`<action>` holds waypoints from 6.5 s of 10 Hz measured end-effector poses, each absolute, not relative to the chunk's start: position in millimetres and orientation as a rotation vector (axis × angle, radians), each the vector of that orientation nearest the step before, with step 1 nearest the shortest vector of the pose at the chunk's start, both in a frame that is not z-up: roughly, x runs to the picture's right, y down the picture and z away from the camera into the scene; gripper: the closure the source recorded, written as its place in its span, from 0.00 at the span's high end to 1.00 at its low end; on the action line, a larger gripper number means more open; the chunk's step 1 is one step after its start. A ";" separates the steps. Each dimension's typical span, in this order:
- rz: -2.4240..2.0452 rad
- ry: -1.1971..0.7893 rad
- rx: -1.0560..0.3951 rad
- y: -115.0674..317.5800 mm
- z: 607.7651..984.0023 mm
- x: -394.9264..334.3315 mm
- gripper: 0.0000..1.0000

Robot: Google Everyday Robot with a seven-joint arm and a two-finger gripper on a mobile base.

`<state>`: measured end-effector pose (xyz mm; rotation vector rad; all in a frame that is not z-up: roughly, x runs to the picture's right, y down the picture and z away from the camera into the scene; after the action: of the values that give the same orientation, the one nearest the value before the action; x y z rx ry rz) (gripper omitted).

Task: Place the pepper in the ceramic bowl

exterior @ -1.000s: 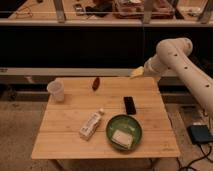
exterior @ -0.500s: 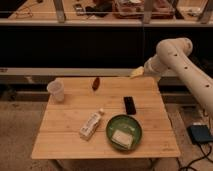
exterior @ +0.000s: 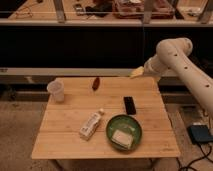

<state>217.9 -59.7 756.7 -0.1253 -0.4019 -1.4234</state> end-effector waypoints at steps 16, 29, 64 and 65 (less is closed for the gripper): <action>-1.690 -0.368 0.015 -144.8 813.2 -15.2 0.79; -1.604 -0.437 -0.065 -68.9 1021.4 -68.0 0.79; -1.839 -0.910 0.045 249.9 694.7 125.0 0.34; -1.824 -0.895 0.036 248.6 706.5 128.7 0.42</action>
<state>128.7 248.6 706.5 0.0360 -0.8946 -1.8241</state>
